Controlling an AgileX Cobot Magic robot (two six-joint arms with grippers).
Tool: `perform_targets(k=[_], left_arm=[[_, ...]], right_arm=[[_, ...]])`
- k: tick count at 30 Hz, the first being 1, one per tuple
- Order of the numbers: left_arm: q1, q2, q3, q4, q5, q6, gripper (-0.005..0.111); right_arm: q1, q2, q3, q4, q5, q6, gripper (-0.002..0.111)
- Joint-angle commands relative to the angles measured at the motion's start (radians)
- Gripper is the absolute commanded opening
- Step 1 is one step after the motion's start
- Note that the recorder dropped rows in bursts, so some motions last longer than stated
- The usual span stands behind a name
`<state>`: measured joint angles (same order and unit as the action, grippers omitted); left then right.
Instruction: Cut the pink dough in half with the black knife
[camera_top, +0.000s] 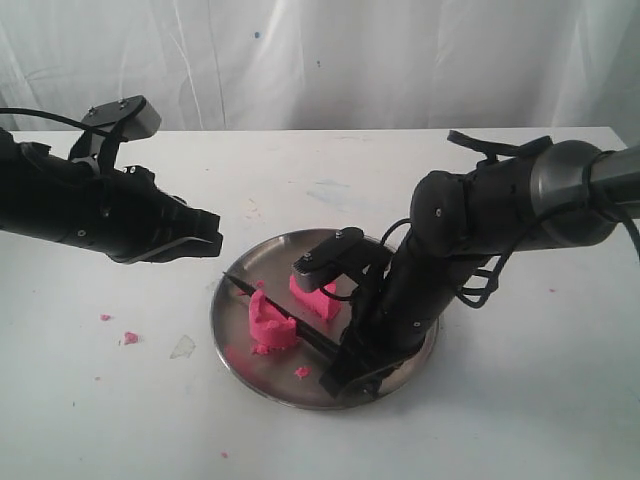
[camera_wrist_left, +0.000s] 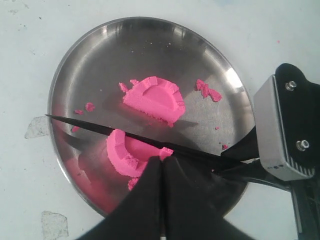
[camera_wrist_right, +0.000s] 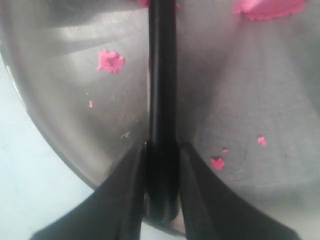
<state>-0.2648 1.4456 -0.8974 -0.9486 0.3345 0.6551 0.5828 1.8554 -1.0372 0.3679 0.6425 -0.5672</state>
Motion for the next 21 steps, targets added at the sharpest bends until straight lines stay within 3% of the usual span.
perform_targets(k=[1,7,14,21], left_arm=[[-0.001,-0.003,0.005,-0.017,0.016,-0.002,0.0],[-0.001,-0.003,0.005,-0.017,0.016,-0.002,0.0],[-0.001,-0.003,0.005,-0.017,0.016,-0.002,0.0],[-0.001,-0.003,0.005,-0.017,0.016,-0.002,0.0]], right_arm=[[0.004,0.001,-0.002,-0.006,0.0,-0.012,0.0],[0.004,-0.001,-0.002,-0.027,-0.041,0.043,0.0],[0.004,-0.021,-0.002,-0.352,-0.048,0.392,0.0],[0.004,-0.034,-0.002,-0.409,-0.048,0.467,0.0]])
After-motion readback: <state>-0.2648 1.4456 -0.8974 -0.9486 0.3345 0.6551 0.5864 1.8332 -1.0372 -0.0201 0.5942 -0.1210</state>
